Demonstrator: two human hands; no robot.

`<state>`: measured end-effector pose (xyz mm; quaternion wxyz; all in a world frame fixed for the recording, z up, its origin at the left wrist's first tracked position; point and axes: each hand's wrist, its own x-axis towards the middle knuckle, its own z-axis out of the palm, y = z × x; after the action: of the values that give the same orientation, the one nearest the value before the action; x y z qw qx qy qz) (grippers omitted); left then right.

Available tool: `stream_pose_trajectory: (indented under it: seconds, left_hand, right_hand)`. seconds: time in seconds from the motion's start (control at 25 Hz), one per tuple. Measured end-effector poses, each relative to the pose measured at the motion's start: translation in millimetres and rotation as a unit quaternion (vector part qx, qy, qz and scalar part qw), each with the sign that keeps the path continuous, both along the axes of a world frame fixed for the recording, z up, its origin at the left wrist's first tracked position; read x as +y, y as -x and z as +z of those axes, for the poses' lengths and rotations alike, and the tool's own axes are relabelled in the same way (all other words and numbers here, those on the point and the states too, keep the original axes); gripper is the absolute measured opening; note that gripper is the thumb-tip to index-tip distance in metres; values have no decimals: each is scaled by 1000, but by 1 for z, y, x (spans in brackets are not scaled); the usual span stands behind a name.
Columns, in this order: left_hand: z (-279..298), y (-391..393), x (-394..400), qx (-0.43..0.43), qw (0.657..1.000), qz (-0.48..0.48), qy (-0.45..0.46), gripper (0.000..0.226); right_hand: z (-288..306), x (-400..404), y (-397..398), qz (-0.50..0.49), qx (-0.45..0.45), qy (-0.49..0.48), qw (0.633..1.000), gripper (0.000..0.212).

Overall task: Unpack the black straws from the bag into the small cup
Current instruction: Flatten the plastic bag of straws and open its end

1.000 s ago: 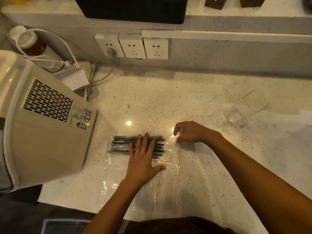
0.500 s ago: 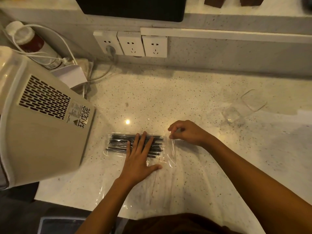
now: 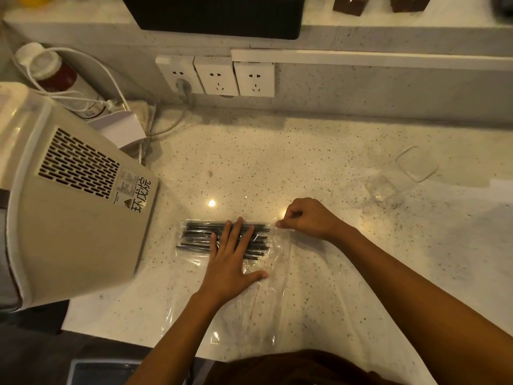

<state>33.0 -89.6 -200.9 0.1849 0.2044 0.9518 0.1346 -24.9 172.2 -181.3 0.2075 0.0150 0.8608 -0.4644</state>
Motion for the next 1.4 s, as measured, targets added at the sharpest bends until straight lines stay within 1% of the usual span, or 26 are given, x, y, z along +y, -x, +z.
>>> stream_pose_trajectory:
  seconds: [0.08, 0.12, 0.28, 0.4, 0.48, 0.56, 0.64, 0.76, 0.8, 0.84, 0.88, 0.96, 1.04, 1.12, 1.24, 1.32, 1.4]
  left_hand:
    - [0, 0, 0, -2, 1000, -1, -6, 110]
    - [0, 0, 0, -3, 1000, 0, -9, 111]
    - [-2, -1, -1, 1, 1000, 3, -13, 111]
    - [-3, -1, -1, 6, 1000, 2, -14, 111]
    - [-4, -1, -1, 8, 1000, 2, -18, 111]
    - [-4, -1, -1, 8, 1000, 2, -18, 110]
    - [-4, 0, -1, 10, 1000, 2, -18, 110]
    - [-4, 0, -1, 8, 1000, 3, -22, 110]
    - [-3, 0, -1, 7, 1000, 3, -19, 110]
    - [-3, -1, -1, 6, 1000, 3, -17, 110]
    - [-3, 0, -1, 5, 1000, 3, -15, 110]
    - [-3, -1, -2, 3, 1000, 3, -12, 109]
    - [-3, -1, -2, 5, 1000, 1, -11, 109]
    - [-4, -1, -2, 6, 1000, 2, -9, 110]
    - [-5, -2, -2, 7, 1000, 2, -8, 111]
    - [-6, -2, -2, 8, 1000, 1, -13, 111]
    - [-5, -2, -2, 10, 1000, 1, -15, 110]
  right_hand:
    - [1, 1, -2, -21, -1, 77, 997, 19]
    - [1, 1, -4, -23, 10, 97, 995, 18]
    - [-3, -4, -8, -38, 42, 69, 996, 30]
    - [-3, -5, -7, -35, 58, 18, 998, 31]
    - [0, -4, -3, 18, 41, -38, 998, 36]
    - [4, -1, 3, 76, 0, -77, 994, 40]
    - [7, 4, 10, 104, -33, -118, 987, 44]
    - [5, 6, 12, 139, -39, -223, 964, 55]
    - [4, 5, 11, 142, -39, -235, 961, 58]
    - [3, 4, 12, 137, -51, -220, 965, 60]
    - [2, 5, 12, 120, -74, -178, 974, 60]
    - [1, 10, 13, 86, -123, -102, 983, 54]
    - [0, 17, 10, 88, -138, -99, 982, 49]
    - [0, 20, 6, 98, -140, -124, 977, 46]
    - [1, 12, 7, 115, -108, -145, 977, 40]
    - [2, 9, 6, 112, -65, -100, 987, 43]
    - [4, 10, 3, 103, -27, -44, 993, 38]
